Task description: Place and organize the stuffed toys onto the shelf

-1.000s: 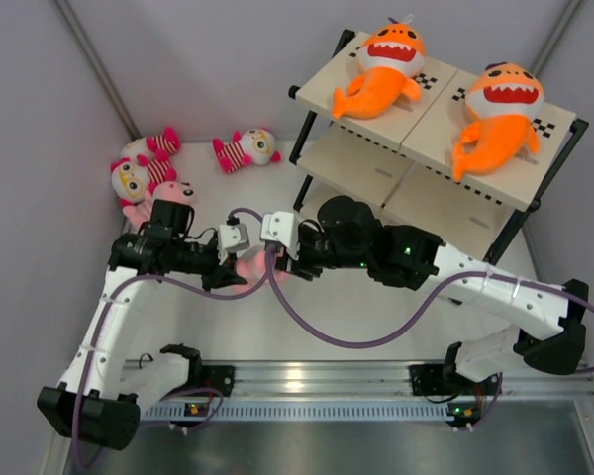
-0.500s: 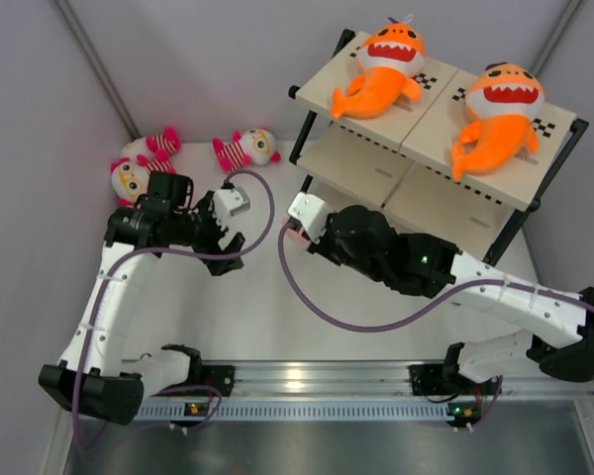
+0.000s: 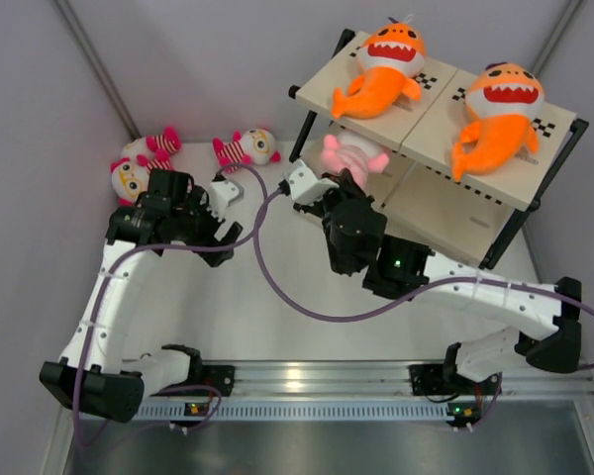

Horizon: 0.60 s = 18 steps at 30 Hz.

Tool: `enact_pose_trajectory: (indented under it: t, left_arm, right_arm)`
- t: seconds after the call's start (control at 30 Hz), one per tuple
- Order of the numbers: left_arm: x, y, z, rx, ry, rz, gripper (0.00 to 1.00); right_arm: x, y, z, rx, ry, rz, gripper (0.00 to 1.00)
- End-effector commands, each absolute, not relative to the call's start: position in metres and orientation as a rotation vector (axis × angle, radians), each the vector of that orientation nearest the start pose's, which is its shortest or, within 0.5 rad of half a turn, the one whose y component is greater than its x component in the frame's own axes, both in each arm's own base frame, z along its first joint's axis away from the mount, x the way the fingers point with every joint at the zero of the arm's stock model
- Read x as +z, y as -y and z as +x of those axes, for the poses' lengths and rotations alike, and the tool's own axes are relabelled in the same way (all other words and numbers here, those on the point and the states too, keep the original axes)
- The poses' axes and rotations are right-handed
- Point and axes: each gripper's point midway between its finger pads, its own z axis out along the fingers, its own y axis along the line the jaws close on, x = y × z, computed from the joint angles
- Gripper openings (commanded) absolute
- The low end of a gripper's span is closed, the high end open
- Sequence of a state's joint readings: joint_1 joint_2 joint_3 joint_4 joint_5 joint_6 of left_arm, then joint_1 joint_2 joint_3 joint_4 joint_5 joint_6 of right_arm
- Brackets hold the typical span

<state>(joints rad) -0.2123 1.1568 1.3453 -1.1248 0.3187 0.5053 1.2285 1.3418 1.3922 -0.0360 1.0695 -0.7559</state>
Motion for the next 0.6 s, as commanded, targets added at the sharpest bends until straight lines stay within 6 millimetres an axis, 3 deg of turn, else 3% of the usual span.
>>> enact_pose_trajectory:
  t: [0.0, 0.07, 0.2, 0.33, 0.57]
  left_arm:
    - [0.238, 0.085, 0.260, -0.206, -2.252, 0.932, 0.95]
    - [0.235, 0.085, 0.260, -0.208, -2.259, 0.934, 0.95]
    - [0.231, 0.085, 0.262, -0.210, -2.265, 0.932, 0.95]
    - [0.227, 0.085, 0.263, -0.210, -2.268, 0.934, 0.95]
    - [0.225, 0.084, 0.262, -0.201, -2.266, 0.937, 0.96]
  right_arm:
    - [0.439, -0.241, 0.271, -0.642, -1.409, -0.526, 0.00]
    - [0.436, -0.249, 0.274, -0.637, -1.394, -0.562, 0.00]
    - [0.400, -0.266, 0.290, -0.615, -1.390, -0.728, 0.00]
    - [0.373, -0.257, 0.327, -0.642, -1.409, -0.766, 0.00]
    - [0.333, -0.253, 0.372, -0.723, -1.467, -0.848, 0.00]
